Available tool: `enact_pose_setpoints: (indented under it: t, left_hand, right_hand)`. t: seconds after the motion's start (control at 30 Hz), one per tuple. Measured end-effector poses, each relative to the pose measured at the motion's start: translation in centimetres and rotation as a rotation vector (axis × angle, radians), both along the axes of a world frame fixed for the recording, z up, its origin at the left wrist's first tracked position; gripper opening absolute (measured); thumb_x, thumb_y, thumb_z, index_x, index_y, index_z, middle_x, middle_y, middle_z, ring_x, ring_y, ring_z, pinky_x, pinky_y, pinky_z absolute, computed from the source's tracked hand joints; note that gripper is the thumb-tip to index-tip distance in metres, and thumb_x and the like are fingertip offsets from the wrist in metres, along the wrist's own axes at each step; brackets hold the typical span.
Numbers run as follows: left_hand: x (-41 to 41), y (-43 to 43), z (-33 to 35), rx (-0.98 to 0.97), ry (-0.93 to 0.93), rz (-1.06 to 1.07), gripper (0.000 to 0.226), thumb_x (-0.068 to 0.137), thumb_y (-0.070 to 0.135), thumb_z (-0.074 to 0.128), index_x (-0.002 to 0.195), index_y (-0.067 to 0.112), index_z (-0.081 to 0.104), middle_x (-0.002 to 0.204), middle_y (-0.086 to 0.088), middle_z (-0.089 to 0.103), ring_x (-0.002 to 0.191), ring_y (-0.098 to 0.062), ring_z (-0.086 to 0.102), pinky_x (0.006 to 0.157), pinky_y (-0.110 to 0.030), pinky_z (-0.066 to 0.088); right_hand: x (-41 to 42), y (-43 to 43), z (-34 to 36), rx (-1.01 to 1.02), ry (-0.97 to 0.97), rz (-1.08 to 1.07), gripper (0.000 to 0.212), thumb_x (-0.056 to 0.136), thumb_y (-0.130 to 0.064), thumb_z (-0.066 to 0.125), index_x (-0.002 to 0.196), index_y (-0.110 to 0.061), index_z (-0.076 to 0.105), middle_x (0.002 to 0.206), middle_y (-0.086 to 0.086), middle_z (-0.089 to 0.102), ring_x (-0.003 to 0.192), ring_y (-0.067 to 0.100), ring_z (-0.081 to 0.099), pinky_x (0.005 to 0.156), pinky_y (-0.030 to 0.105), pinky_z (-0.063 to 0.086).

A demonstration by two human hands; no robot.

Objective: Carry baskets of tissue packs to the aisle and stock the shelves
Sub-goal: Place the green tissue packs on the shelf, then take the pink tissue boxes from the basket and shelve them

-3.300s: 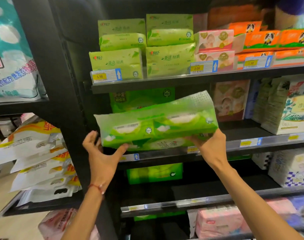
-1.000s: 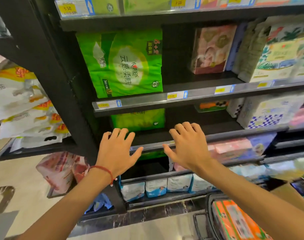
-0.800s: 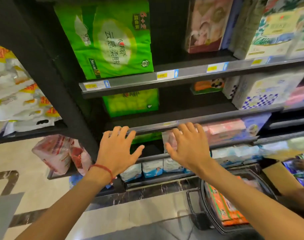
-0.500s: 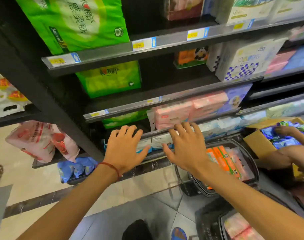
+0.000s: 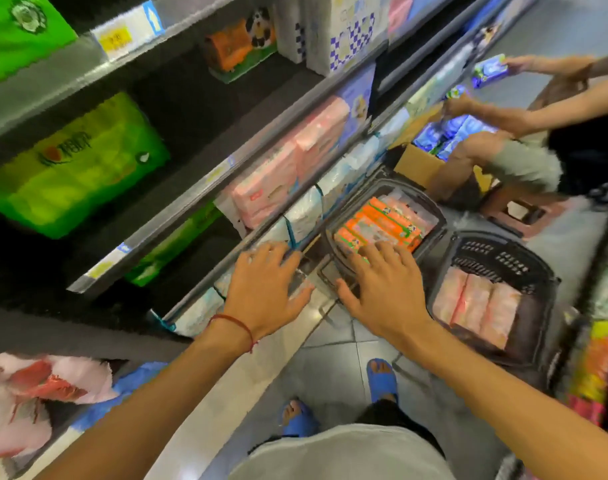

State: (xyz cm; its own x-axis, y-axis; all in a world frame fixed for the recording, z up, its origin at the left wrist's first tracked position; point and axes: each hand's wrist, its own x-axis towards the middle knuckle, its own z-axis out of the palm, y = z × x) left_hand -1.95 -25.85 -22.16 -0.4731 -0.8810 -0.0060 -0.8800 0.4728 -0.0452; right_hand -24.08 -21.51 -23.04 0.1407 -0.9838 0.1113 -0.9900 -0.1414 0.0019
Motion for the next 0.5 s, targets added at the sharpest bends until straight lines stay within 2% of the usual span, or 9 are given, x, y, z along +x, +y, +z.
enact_pose_setpoints:
  t: [0.17,0.37,0.5]
  left_hand:
    - [-3.5,-0.1,-2.2,0.052,0.003,-0.232,0.065,0.09,0.066,0.044,0.134,0.02,0.059,0.131,-0.007,0.059,0.114,-0.031,0.055,0.086,-0.045,0.046]
    - [-10.7,0.8,-3.8,0.107,-0.001,-0.476,0.061,0.089,0.063,0.046,0.129,0.019,0.06,0.125,-0.008,0.06,0.11,-0.031,0.056,0.079,-0.042,0.046]
    - [-17.8,1.2,-4.5,0.154,-0.01,-0.569,0.063,0.091,0.064,0.041,0.135,0.022,0.056,0.131,-0.004,0.057,0.116,-0.027,0.053,0.084,-0.042,0.049]
  right_hand:
    - [-1.7,4.9,-1.9,-0.011,-0.022,-0.194,0.043,0.097,-0.052,0.052,0.099,-0.012,0.069,0.102,0.008,0.066,0.102,0.035,0.058,0.089,0.046,0.041]
    - [-7.3,10.8,-4.6,0.034,-0.035,-0.428,0.043,0.096,-0.05,0.05,0.101,-0.012,0.07,0.102,0.008,0.066,0.101,0.035,0.058,0.088,0.047,0.042]
    - [-13.4,14.4,-5.8,0.077,-0.036,-0.618,0.038,0.093,-0.045,0.054,0.099,-0.012,0.073,0.104,0.008,0.07,0.104,0.033,0.062,0.091,0.045,0.044]
